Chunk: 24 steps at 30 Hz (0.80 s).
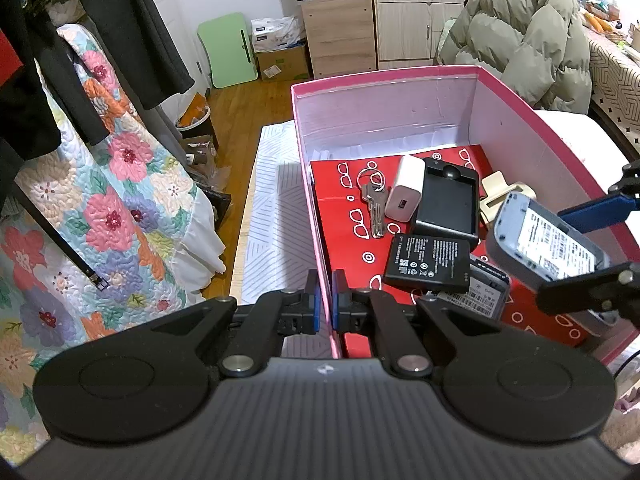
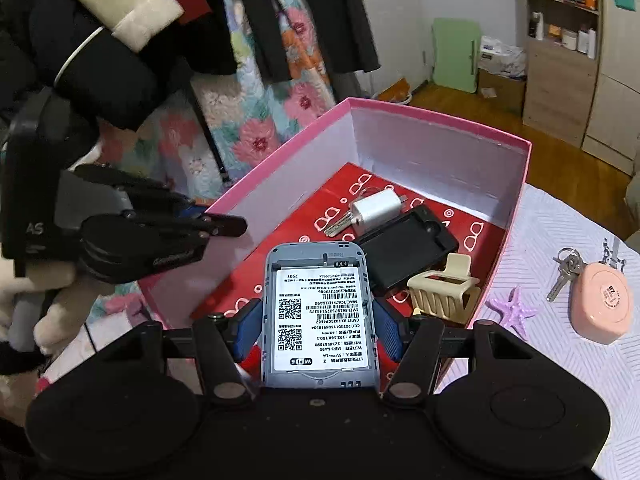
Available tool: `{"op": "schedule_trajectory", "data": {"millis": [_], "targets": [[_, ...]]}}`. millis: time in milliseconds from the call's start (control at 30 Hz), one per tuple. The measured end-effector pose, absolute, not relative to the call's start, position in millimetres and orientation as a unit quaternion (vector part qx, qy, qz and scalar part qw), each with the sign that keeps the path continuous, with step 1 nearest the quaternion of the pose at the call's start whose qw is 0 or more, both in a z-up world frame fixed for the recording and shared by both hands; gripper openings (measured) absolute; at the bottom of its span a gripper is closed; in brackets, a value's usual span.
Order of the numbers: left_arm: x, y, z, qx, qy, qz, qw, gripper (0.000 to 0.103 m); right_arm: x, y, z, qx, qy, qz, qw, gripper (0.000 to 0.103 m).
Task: Organize rigid objects
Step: 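Carry the grey router into the pink box and release it, then grasp the purple star clip with the right tool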
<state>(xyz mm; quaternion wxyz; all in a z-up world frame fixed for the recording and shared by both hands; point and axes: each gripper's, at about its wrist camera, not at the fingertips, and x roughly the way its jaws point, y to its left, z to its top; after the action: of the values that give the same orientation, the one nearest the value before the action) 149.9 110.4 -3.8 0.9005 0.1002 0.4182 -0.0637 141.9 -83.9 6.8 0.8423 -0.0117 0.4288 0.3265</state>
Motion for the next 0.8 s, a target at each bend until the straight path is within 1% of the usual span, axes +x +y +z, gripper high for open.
{"op": "schedule_trajectory", "data": {"millis": [33, 67, 233, 333, 367, 433, 567, 600, 667, 700, 733, 800], "targets": [[150, 111, -4, 0.100, 0.418, -0.064, 0.901, 0.004, 137, -87, 8, -0.004, 0.425, 0.326, 0.844, 0.070], [150, 111, -4, 0.100, 0.418, -0.065, 0.901, 0.004, 137, -93, 11, 0.007, 0.419, 0.325, 0.848, 0.072], [148, 110, -5, 0.104, 0.415, -0.064, 0.902, 0.004, 125, -139, 30, 0.045, 0.365, 0.302, 0.880, 0.073], [149, 110, -5, 0.100, 0.416, -0.064, 0.901, 0.004, 122, -167, 33, 0.063, 0.330, 0.276, 0.901, 0.078], [149, 111, -5, 0.100, 0.416, -0.064, 0.902, 0.004, 122, -176, 31, 0.064, 0.324, 0.261, 0.907, 0.079], [149, 110, -4, 0.101, 0.416, -0.063, 0.902, 0.004, 129, -190, 23, 0.059, 0.332, 0.231, 0.913, 0.079], [150, 110, -4, 0.102, 0.416, -0.060, 0.902, 0.004, 150, -216, -10, 0.063, 0.382, 0.178, 0.905, 0.078], [151, 110, -4, 0.101, 0.416, -0.061, 0.902, 0.004, 156, -221, -20, 0.071, 0.398, 0.174, 0.898, 0.077], [152, 110, -4, 0.102, 0.418, -0.063, 0.900, 0.004, 168, -228, -37, 0.086, 0.422, 0.170, 0.886, 0.072], [152, 110, -3, 0.103, 0.419, -0.064, 0.900, 0.005, 172, -229, -45, 0.091, 0.432, 0.169, 0.881, 0.071], [153, 110, -3, 0.104, 0.420, -0.065, 0.899, 0.005, 176, -230, -50, 0.096, 0.438, 0.167, 0.878, 0.068], [155, 111, -3, 0.102, 0.423, -0.067, 0.898, 0.005, 184, -228, -60, 0.101, 0.444, 0.162, 0.876, 0.067]]}}
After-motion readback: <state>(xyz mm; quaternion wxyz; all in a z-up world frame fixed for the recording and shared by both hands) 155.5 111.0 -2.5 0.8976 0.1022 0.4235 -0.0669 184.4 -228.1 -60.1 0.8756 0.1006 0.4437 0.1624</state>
